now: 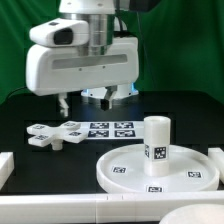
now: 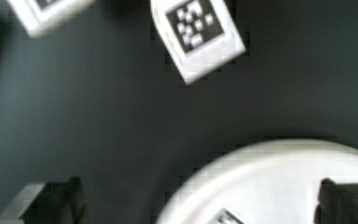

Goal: Assemble round table

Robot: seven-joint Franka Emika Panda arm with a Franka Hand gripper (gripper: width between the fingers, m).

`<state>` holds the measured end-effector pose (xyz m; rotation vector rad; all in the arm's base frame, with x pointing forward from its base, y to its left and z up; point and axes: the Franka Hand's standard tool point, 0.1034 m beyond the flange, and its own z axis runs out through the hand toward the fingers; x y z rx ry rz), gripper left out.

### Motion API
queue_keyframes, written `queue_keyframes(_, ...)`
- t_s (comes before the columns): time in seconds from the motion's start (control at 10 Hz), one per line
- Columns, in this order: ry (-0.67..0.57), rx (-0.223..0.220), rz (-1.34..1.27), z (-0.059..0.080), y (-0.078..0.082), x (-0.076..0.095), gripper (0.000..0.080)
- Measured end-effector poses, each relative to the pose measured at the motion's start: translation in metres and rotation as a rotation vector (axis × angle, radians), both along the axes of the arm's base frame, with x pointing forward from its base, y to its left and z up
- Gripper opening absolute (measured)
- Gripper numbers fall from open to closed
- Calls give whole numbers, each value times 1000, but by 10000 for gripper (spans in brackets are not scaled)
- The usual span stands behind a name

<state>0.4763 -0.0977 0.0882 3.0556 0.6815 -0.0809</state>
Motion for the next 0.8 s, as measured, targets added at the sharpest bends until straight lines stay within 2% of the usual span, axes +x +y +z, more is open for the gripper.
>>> queue_keyframes(0.1, 12, 11, -100, -7, -30, -21, 649)
queue_keyframes(0.2, 21, 19, -130, -15, -48, -37, 649)
queue_keyframes(0.3, 46, 31, -166, -21, -58, -47, 649)
queue_keyframes(0.5, 42, 30, -150, -19, -50, -40, 649)
queue_keyframes(0.7, 44, 30, -152, -21, -50, -41, 649)
queue_keyframes(0.8, 19, 14, -195, -26, -50, -42, 649)
